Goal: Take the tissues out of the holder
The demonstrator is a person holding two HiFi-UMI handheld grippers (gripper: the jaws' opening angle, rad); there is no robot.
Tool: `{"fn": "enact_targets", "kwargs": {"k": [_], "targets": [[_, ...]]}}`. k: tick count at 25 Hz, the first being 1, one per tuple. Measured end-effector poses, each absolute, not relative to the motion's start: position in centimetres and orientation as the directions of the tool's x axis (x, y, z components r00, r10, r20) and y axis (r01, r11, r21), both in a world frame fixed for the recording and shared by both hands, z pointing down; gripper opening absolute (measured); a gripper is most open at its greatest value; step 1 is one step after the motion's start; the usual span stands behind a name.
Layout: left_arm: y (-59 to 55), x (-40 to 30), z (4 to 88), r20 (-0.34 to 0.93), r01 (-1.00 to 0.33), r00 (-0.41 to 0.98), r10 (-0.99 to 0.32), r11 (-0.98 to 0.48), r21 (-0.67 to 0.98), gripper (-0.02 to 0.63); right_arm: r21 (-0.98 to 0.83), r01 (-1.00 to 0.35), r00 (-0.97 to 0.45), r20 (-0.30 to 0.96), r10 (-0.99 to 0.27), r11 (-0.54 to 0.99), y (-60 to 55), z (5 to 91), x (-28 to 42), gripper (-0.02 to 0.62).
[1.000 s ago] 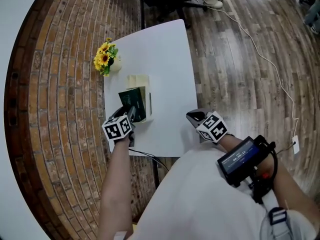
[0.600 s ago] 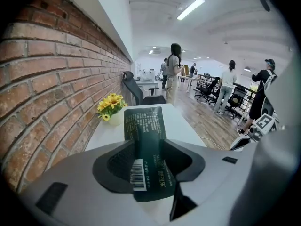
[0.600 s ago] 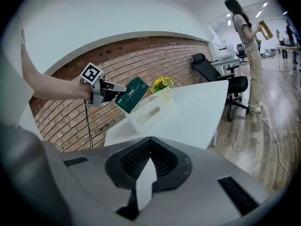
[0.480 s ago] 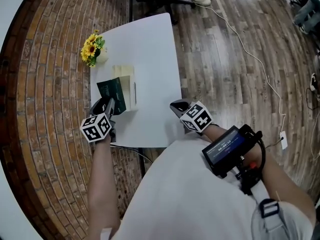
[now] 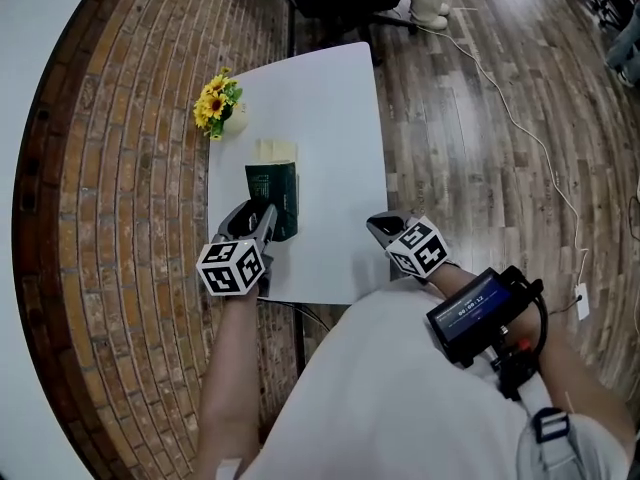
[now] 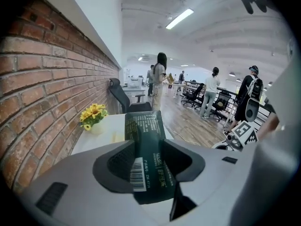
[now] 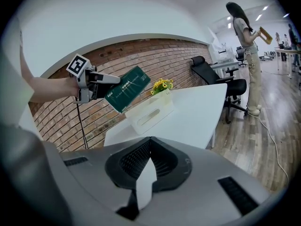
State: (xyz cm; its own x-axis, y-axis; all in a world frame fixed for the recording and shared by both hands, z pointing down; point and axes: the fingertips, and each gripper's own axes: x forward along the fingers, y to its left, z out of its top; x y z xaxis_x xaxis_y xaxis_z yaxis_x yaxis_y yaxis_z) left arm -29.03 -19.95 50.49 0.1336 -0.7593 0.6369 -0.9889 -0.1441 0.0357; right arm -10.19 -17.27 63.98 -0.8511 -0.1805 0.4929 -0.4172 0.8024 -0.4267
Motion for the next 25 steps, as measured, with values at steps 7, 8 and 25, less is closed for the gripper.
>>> {"fn": "enact_targets", "kwargs": {"k": [7,8,25], "targets": [[-20.2,-24.8,53.9,0.711,-0.972,0.184,-0.679,-0.233,0.03,0.199,-0.43,-0.457,-0.838,0.503,-0.213,0.779,-17.7,64.5,-8.4,0.006],[-20.3,-24.1,54.4,0.721,-0.968,0.19,-0.667,-0.248,0.025,0.198,-0.43,-0.464,-0.835,0.505,-0.22,0.774,-17.8,64.6,-8.1,0.006],[-21.1,-18.7,65.1,0.826,-0.912,0.203,-0.526,-0.408,-0.035,0.199,-0.423,-0.582,-0.771,0.56,-0.304,0.695,-18.5,66.1,-3.3,0.006]]}}
